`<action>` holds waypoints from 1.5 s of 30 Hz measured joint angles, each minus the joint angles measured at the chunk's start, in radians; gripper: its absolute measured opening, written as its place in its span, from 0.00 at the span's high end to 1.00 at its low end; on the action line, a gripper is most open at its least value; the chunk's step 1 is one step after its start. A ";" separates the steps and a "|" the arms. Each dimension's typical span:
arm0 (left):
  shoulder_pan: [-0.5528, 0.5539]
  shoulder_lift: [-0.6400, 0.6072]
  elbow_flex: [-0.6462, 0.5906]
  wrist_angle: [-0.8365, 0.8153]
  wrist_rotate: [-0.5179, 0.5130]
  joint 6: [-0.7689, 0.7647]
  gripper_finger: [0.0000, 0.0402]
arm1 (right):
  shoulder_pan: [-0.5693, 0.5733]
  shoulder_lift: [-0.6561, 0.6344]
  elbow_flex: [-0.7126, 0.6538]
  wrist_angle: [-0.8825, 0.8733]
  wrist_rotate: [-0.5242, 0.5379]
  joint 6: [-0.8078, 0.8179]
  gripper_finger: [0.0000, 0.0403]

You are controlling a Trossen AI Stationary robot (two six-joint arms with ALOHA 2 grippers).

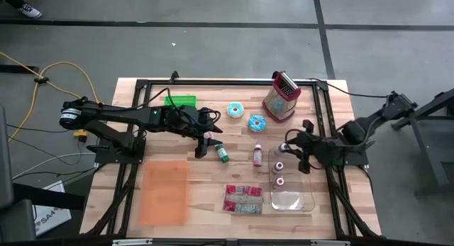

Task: Pick & Place Food Item
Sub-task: Put the purple paint bottle into the transparent bin

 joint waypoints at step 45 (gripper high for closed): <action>0.000 -0.001 0.000 0.000 0.000 0.000 0.50 | 0.119 0.063 -0.320 -0.012 0.074 0.615 0.74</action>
